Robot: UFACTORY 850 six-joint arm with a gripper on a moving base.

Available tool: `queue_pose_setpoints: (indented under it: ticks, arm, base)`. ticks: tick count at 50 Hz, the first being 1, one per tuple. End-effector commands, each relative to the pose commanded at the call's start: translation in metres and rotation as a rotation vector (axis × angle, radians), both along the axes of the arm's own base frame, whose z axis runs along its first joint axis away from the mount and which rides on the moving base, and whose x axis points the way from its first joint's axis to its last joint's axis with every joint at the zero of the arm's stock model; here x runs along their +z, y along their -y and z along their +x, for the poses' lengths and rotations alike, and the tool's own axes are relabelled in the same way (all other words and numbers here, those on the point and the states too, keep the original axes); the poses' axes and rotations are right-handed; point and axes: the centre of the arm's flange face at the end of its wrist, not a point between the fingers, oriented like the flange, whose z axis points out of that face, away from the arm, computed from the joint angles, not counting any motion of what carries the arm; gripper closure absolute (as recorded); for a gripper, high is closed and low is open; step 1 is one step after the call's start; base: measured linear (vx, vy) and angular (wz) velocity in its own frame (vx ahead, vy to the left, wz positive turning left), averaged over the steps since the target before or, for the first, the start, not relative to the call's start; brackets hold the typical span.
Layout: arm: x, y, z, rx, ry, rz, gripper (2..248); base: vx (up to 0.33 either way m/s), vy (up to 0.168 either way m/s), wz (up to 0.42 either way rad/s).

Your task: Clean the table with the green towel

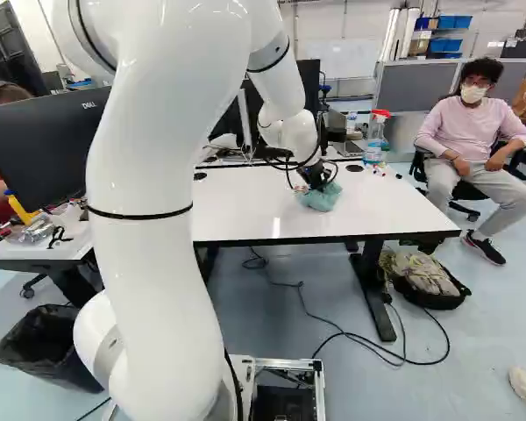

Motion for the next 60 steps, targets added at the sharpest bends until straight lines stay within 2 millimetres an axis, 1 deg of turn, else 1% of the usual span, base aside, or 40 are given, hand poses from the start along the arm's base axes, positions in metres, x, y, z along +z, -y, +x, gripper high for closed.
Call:
queue_pose_setpoints:
  ticks: [7, 14, 30, 45, 60]
  arm:
    - [0.006, -0.006, -0.006, 0.005, -0.029, 0.013, 221]
    - [0.013, -0.017, -0.018, 0.013, -0.074, 0.034, 221]
    - [0.029, -0.046, -0.059, 0.033, -0.183, 0.081, 221]
    - [0.046, -0.069, -0.097, 0.046, -0.23, 0.1, 221]
    - [0.046, -0.07, -0.099, 0.046, -0.232, 0.101, 221]
  base:
    - [0.0, 0.0, 0.0]
    - [0.0, 0.0, 0.0]
    - [0.0, 0.0, 0.0]
    - [0.0, 0.0, 0.0]
    - [-0.006, -0.007, 0.0]
